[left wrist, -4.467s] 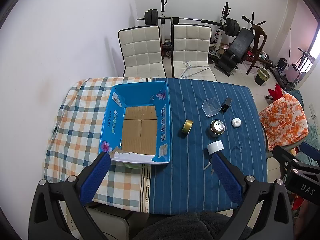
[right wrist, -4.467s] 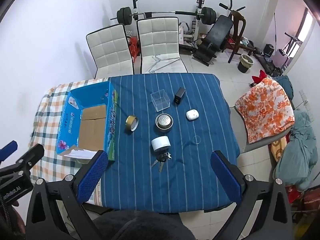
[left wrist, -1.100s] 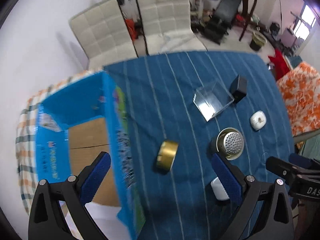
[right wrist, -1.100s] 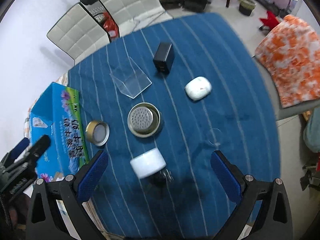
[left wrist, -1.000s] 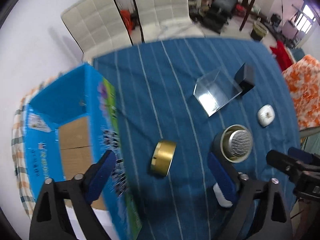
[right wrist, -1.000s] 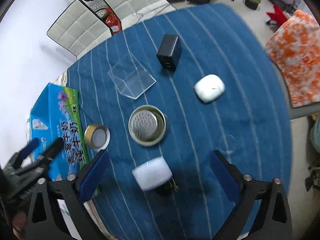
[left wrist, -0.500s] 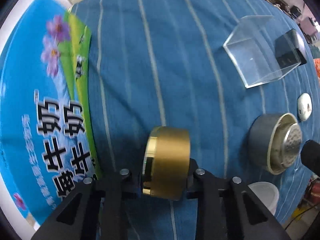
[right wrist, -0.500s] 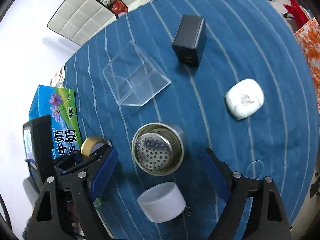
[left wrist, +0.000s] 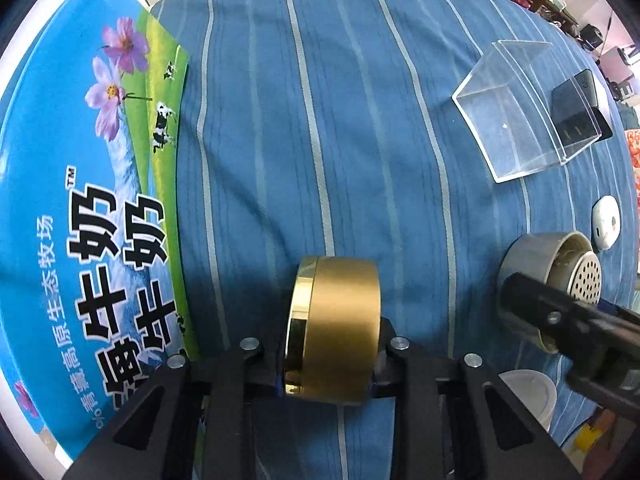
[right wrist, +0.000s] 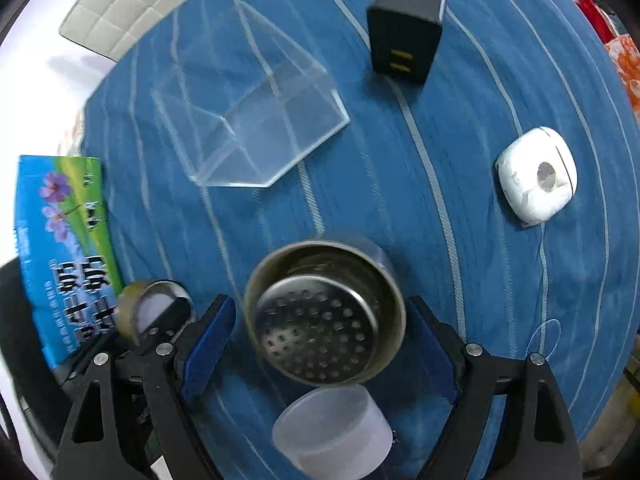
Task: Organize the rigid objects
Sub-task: 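Carry the gold tape roll and metal strainer cup into the blue box with both tools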
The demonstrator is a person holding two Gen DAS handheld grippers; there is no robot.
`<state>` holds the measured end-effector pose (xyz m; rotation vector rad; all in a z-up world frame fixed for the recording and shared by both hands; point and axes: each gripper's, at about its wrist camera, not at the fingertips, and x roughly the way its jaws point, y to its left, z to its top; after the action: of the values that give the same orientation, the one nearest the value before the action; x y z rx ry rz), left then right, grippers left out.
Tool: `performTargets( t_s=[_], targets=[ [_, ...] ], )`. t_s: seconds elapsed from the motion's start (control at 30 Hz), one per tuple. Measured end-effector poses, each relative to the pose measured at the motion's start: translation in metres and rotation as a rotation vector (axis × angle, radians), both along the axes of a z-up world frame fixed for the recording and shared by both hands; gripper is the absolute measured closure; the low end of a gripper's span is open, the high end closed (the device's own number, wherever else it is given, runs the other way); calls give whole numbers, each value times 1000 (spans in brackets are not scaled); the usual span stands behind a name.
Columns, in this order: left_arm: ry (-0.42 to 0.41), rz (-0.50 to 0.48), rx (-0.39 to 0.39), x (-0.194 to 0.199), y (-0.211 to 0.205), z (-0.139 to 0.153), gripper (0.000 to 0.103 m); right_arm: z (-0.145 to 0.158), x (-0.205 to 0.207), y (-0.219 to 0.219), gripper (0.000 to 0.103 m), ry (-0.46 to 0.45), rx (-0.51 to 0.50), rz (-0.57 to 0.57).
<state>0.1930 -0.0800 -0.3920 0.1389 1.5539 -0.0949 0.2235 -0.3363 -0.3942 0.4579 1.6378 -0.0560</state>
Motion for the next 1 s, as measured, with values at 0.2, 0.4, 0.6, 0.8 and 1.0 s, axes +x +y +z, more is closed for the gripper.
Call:
performTargets(
  t_s=[0.2,0.4,0.6,0.8,1.0],
  targets=[
    [-2,-8,7,9,-2,-3,78,-10,6,8,24,30,-38,16],
    [-13,-14,5,14,-22,4,78,-7,9,21,24,37,-58,35],
    [2,-22,1,32,-31,-1,78,-14,13,37,26,36,-77,57],
    [-35,-33,10,31,-34,11,78,-13,5,39,26,19,-95,64],
    [-79,-41,3,31,-34,34,78,-5,-4,36,26,-10,-115,50]
  ],
)
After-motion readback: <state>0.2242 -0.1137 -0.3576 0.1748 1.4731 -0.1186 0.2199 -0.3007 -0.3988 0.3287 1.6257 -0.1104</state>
